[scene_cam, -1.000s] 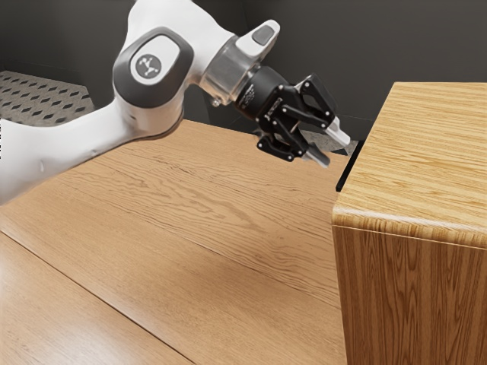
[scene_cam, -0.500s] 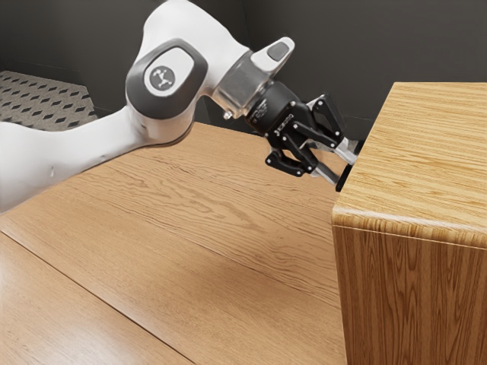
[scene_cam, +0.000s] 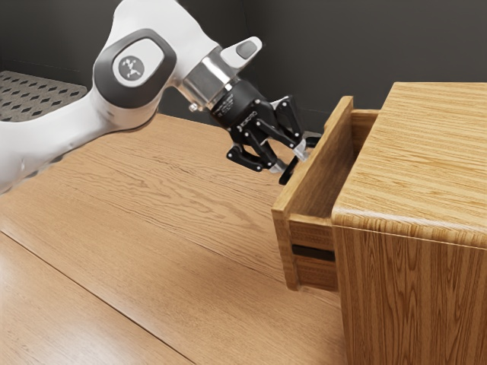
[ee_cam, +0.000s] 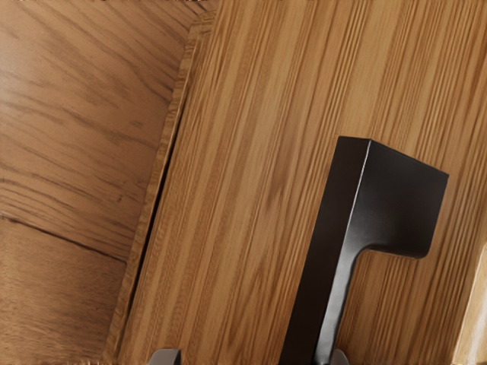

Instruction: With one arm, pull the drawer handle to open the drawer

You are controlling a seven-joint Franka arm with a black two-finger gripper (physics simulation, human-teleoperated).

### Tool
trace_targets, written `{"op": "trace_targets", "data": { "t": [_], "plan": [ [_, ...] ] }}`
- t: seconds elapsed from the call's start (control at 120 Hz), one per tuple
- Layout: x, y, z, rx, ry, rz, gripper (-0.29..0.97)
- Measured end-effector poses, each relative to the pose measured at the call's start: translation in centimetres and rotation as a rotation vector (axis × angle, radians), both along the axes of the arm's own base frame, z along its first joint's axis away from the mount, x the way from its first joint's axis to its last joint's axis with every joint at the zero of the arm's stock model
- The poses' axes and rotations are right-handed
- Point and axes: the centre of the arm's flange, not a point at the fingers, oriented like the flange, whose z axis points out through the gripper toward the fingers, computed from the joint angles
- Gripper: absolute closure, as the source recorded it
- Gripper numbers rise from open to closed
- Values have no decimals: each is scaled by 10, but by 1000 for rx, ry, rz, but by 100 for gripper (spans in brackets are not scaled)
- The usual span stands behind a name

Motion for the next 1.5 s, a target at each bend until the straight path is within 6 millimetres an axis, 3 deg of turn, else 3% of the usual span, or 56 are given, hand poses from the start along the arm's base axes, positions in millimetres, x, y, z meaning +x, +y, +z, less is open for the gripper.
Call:
{"op": "trace_targets", "data": {
  "t": [0.367, 0.608, 1.083, 1.5],
  "plan": [
    [-12, 18, 2, 25, 35, 19, 59],
    [-23, 51, 12, 30, 45, 58, 62],
    [-41, 85, 13, 37, 70, 93, 63],
    [-68, 122, 22, 50, 75, 145, 64]
  ]
}}
